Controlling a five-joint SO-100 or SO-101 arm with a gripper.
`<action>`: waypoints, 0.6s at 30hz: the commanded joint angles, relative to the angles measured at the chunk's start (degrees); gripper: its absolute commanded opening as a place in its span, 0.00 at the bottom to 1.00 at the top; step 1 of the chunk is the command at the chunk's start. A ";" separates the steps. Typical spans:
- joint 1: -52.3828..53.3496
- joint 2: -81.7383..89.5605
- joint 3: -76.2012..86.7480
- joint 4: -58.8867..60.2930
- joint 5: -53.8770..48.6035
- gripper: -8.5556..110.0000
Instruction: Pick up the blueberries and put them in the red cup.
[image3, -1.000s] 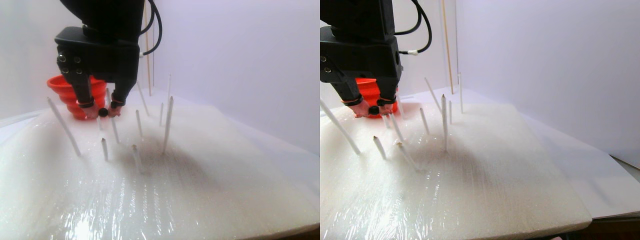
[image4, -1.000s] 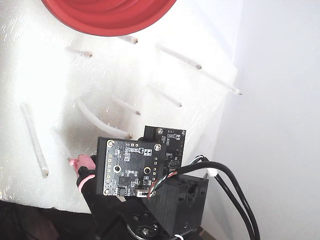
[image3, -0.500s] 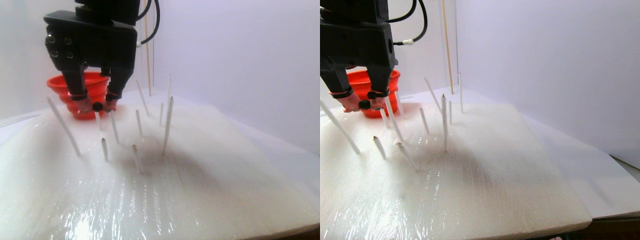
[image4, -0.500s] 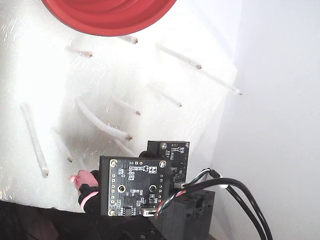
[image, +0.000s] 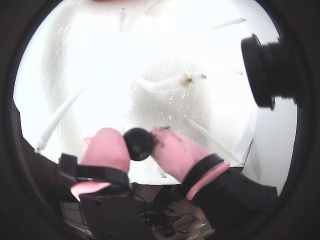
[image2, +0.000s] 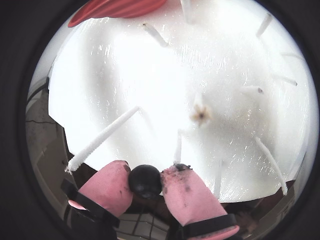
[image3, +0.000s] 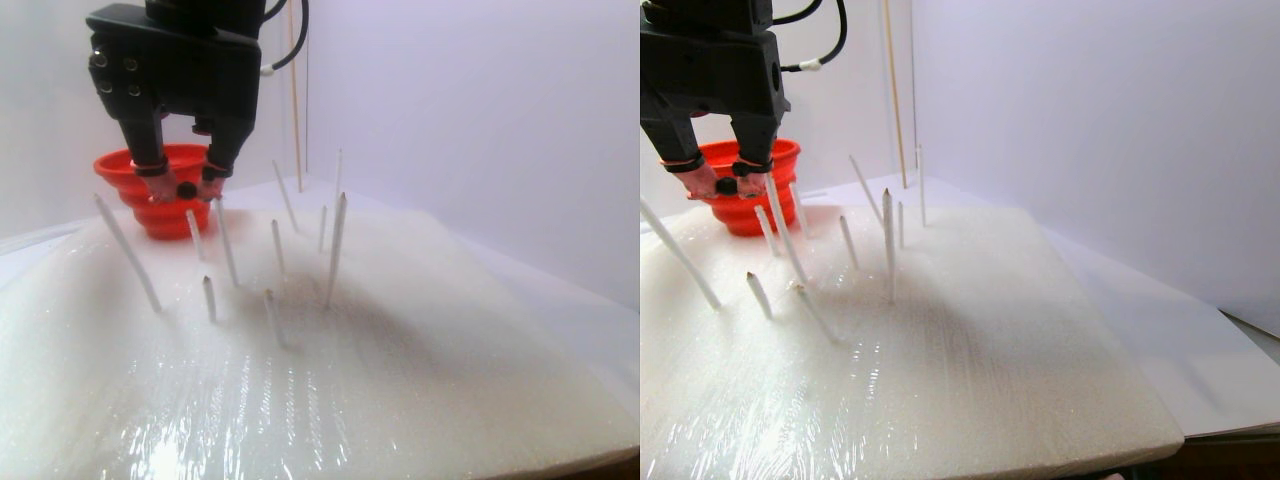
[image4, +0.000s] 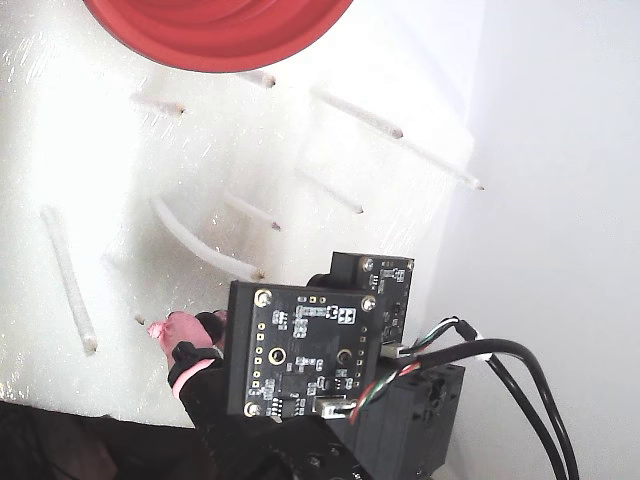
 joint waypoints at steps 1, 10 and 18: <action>-1.23 4.04 -2.46 0.09 0.26 0.16; -2.81 2.46 -6.59 -0.26 2.37 0.16; -4.04 0.97 -10.02 -0.26 2.64 0.16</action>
